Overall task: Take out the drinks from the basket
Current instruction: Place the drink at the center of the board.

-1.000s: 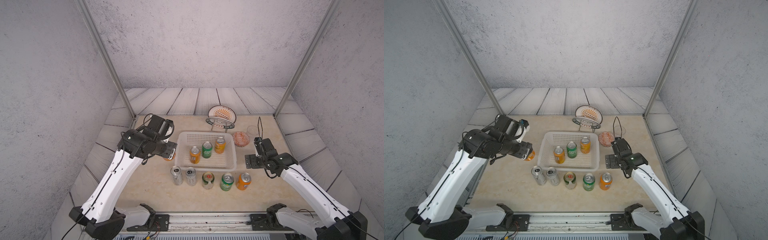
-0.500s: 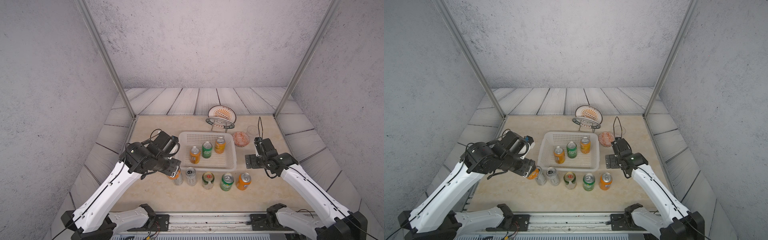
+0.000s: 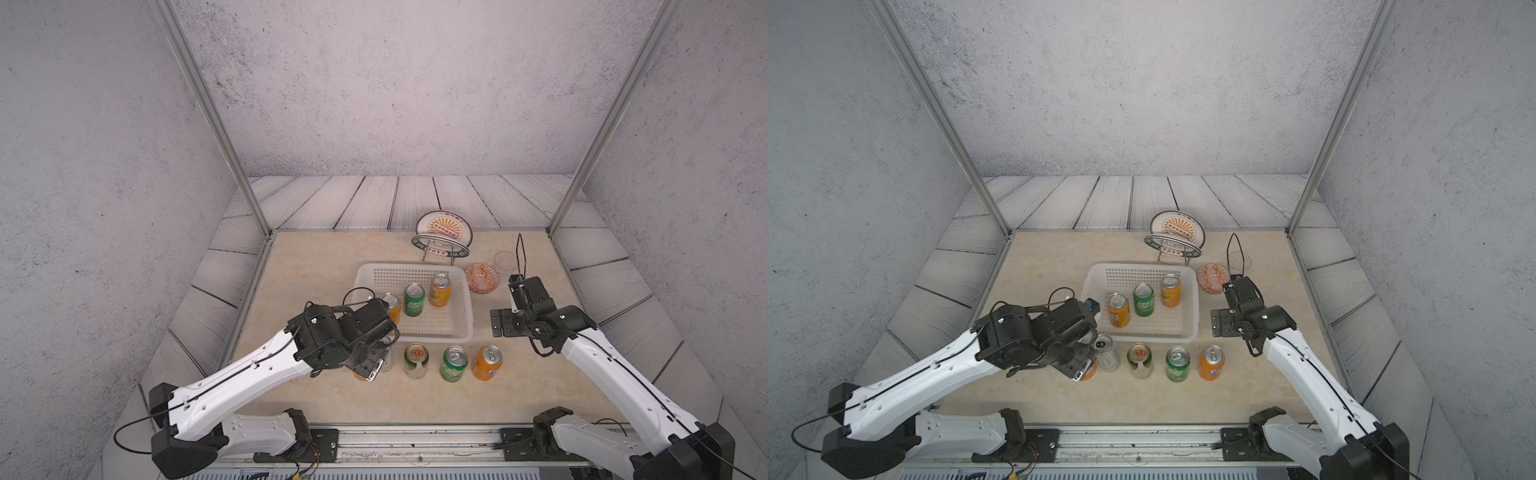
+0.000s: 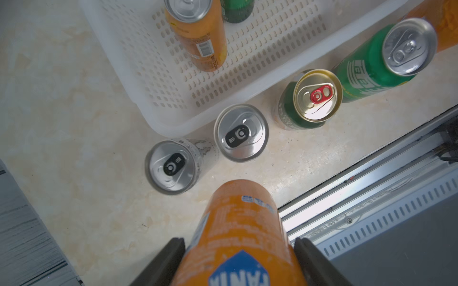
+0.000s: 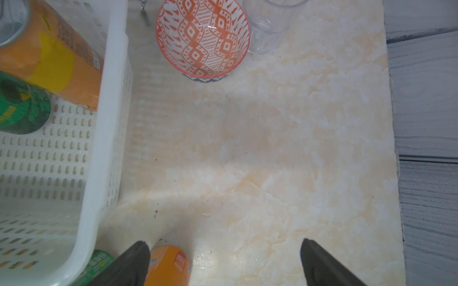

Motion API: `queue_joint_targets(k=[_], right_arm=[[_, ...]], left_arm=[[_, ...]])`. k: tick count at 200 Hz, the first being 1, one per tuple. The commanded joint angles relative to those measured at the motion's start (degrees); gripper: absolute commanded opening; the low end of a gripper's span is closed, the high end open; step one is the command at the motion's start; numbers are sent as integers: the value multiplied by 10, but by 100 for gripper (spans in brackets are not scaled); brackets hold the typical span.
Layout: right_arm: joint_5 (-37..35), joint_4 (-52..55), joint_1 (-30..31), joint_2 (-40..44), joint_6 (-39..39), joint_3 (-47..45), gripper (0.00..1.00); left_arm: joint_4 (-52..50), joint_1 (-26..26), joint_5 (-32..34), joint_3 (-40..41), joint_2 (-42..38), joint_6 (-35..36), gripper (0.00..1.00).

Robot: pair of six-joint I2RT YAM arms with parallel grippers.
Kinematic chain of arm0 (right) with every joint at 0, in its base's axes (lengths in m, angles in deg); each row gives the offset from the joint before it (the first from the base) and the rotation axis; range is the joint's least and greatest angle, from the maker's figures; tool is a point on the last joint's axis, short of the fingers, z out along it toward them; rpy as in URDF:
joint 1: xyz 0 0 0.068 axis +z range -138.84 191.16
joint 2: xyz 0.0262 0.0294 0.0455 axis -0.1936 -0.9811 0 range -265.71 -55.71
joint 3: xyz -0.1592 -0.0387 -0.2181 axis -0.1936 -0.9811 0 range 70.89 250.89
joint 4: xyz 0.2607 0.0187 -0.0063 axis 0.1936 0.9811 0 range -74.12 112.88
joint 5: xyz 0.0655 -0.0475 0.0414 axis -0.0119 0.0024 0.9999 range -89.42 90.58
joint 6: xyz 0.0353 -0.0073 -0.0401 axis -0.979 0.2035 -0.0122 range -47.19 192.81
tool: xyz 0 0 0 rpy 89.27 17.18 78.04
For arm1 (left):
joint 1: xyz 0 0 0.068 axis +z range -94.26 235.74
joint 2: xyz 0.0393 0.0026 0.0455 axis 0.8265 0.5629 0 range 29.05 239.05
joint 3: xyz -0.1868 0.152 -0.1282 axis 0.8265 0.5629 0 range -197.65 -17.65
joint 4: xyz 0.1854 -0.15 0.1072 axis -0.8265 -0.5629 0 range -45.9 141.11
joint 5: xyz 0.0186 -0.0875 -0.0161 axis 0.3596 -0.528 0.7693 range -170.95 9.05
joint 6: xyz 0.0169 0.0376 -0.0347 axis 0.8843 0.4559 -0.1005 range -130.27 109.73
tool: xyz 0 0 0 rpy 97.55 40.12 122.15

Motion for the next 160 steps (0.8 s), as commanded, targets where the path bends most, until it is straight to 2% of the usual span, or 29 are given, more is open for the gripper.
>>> queue_joint_targets(k=[1,81,160], right_arm=[[-8,4,-2,1,2,-3,99],[-9,4,-4,-2,2,-3,99],[-9,4,-4,-4,2,-2,99]], left_arm=[[32,-19,27,18,-11,-30,60],[133,-54,-12,166,-61,-109,60],[158,-64,-15,245,-75,-150,60]])
